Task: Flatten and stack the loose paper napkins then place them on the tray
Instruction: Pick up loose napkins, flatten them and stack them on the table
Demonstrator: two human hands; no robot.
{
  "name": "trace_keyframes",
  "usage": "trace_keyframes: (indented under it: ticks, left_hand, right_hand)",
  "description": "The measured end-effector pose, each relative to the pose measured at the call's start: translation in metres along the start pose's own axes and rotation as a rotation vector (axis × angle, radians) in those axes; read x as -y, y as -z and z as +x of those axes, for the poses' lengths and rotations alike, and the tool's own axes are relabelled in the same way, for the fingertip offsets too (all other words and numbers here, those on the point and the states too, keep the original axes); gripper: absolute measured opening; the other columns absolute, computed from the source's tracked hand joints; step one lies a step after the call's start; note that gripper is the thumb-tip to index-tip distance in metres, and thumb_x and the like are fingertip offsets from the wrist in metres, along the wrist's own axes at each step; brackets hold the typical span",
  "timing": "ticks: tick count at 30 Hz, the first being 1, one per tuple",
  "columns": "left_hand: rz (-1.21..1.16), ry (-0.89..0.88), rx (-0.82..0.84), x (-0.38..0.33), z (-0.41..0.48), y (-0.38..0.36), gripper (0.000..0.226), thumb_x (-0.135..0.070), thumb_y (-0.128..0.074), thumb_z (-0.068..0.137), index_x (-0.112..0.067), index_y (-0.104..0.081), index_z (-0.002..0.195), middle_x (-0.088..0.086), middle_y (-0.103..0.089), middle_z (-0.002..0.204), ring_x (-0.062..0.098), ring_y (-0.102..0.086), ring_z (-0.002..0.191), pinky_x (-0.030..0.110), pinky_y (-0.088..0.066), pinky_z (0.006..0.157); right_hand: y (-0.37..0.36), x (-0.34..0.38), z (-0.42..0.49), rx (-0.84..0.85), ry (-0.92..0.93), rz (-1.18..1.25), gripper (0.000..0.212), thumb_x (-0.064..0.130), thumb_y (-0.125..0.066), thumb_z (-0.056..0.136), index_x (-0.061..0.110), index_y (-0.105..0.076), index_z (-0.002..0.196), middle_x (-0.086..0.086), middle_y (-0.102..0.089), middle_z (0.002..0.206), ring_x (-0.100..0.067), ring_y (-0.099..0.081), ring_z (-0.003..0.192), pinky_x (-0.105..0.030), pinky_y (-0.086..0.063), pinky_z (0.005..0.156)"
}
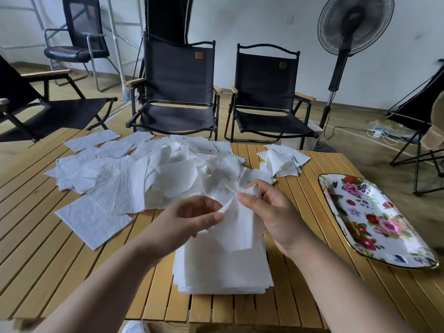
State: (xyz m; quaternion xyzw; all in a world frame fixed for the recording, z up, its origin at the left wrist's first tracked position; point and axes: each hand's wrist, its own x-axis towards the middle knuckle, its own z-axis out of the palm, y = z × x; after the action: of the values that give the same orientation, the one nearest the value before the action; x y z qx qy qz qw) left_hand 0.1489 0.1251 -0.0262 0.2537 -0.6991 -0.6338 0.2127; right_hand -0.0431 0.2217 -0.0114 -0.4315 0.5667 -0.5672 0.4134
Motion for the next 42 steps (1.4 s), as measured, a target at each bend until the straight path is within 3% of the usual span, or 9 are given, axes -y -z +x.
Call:
trace_keyframes:
  ticks: [5,9,12,17,21,29,35,39,42]
  left_hand:
    - [-0.001,0.01,-0.028,0.003,0.005,-0.004,0.012,-0.03,-0.078,0.084,-0.02,-0.072,0.083,-0.008,-0.064,0.075,0.008,-0.052,0.07,0.031,-0.038,0.07]
    - [-0.158,0.052,-0.081,0.003,0.006,0.001,0.014,-0.024,-0.076,0.084,-0.012,-0.07,0.089,0.007,-0.07,0.086,0.02,-0.064,0.082,0.034,-0.05,0.073]
    - [-0.181,0.14,-0.065,0.003,0.004,0.005,0.017,-0.024,-0.074,0.083,-0.01,-0.073,0.094,0.011,-0.073,0.089,0.021,-0.067,0.081,0.028,-0.053,0.066]
    - [0.265,0.4,0.145,0.011,-0.001,0.007,0.016,-0.028,-0.07,0.093,-0.013,-0.074,0.089,-0.001,-0.069,0.069,0.013,-0.063,0.062,0.023,-0.042,0.053]
    - [0.464,0.418,0.063,0.018,0.004,0.002,0.016,-0.028,-0.067,0.093,-0.014,-0.072,0.087,0.003,-0.071,0.067,0.016,-0.059,0.06,0.023,-0.044,0.053]
    - [0.538,0.406,0.013,0.019,0.007,0.003,0.02,-0.03,-0.069,0.092,-0.011,-0.071,0.087,0.002,-0.073,0.07,0.011,-0.066,0.059,0.02,-0.045,0.05]
    - [0.531,0.377,-0.007,0.017,0.007,0.004,0.02,-0.028,-0.068,0.094,-0.009,-0.07,0.09,0.001,-0.071,0.068,0.008,-0.065,0.055,0.017,-0.041,0.046]
    - [0.483,0.398,0.017,0.016,0.007,0.005,0.018,-0.029,-0.068,0.094,-0.011,-0.07,0.093,0.007,-0.077,0.079,0.013,-0.068,0.059,0.018,-0.041,0.047]
    - [0.489,0.412,0.022,0.018,0.006,0.006,0.017,-0.032,-0.069,0.093,-0.015,-0.069,0.095,0.007,-0.077,0.079,0.018,-0.068,0.063,0.022,-0.042,0.051]
  right_hand:
    - [0.0,-0.004,0.003,-0.03,-0.008,-0.002,0.01,0.032,-0.074,0.08,0.025,-0.068,0.085,-0.005,-0.071,0.089,-0.02,-0.068,0.085,-0.035,-0.053,0.076]
    - [0.008,-0.001,0.005,0.008,-0.075,0.021,0.016,0.025,-0.08,0.074,0.026,-0.07,0.086,-0.005,-0.072,0.09,-0.023,-0.064,0.083,-0.034,-0.049,0.073]
    - [0.019,-0.002,0.002,0.103,-0.246,-0.137,0.025,0.028,-0.089,0.073,0.015,-0.074,0.089,-0.009,-0.064,0.081,-0.018,-0.057,0.065,-0.029,-0.048,0.066]
    - [0.031,-0.016,-0.002,0.234,-0.479,-0.471,0.013,0.024,-0.078,0.088,0.015,-0.069,0.082,-0.004,-0.062,0.068,-0.01,-0.056,0.054,-0.023,-0.045,0.053]
    - [0.022,-0.029,0.001,0.242,-0.482,-0.641,0.013,0.026,-0.067,0.096,0.016,-0.067,0.088,0.0,-0.068,0.07,-0.011,-0.065,0.063,-0.027,-0.051,0.062]
    - [0.016,-0.027,0.008,0.258,-0.564,-0.653,0.022,0.031,-0.069,0.094,0.012,-0.064,0.104,0.004,-0.055,0.051,-0.009,-0.044,0.044,-0.021,-0.034,0.043]
    - [0.031,-0.028,0.011,0.268,-0.676,-0.417,0.032,0.033,-0.086,0.077,0.015,-0.059,0.077,0.0,-0.056,0.063,-0.008,-0.036,0.047,-0.02,-0.025,0.042]
    - [0.03,-0.031,0.012,0.25,-0.718,-0.359,0.036,0.021,-0.082,0.083,0.0,-0.069,0.109,-0.003,-0.061,0.075,-0.007,-0.04,0.046,-0.019,-0.033,0.042]
    - [0.034,-0.028,0.013,0.289,-0.729,-0.335,0.023,0.014,-0.078,0.085,0.006,-0.067,0.104,-0.001,-0.062,0.068,-0.005,-0.035,0.042,-0.018,-0.028,0.039]
